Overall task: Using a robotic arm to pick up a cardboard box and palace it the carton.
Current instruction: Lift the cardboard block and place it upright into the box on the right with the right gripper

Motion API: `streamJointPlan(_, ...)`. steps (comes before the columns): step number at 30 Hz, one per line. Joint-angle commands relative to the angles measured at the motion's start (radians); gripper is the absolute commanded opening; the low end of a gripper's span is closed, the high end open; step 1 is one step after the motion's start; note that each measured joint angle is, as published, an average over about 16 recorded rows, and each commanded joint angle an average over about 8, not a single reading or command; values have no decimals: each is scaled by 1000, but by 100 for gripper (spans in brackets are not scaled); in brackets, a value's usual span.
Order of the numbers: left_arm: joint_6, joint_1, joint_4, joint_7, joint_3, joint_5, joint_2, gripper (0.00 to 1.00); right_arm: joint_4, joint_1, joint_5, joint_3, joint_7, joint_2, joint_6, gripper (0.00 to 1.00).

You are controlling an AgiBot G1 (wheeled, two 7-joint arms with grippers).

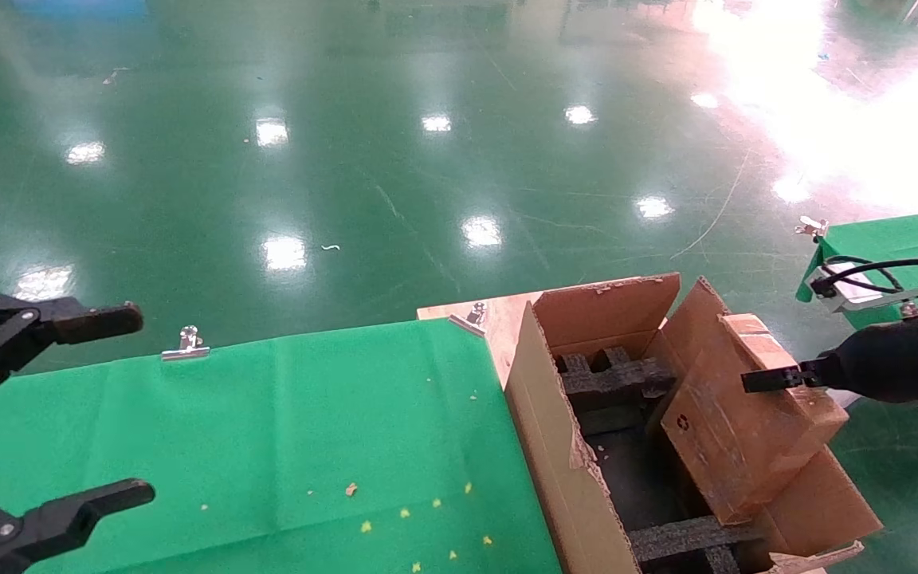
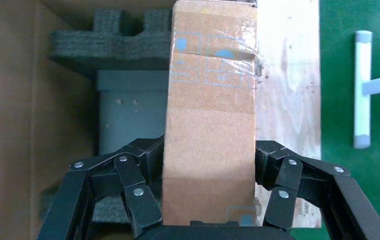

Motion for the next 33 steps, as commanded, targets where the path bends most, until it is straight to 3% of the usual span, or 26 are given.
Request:
streamJointPlan(1,0,0,0,0,0,0,0,100,31,2,-21,-9,44,-2,40,0)
streamJointPlan(9,0,0,0,0,0,0,0,100,96,25,-78,-20,99,4,118,0)
streamJointPlan(33,0,0,0,0,0,0,0,100,159,-33,-149,-77,181,-12,197,0)
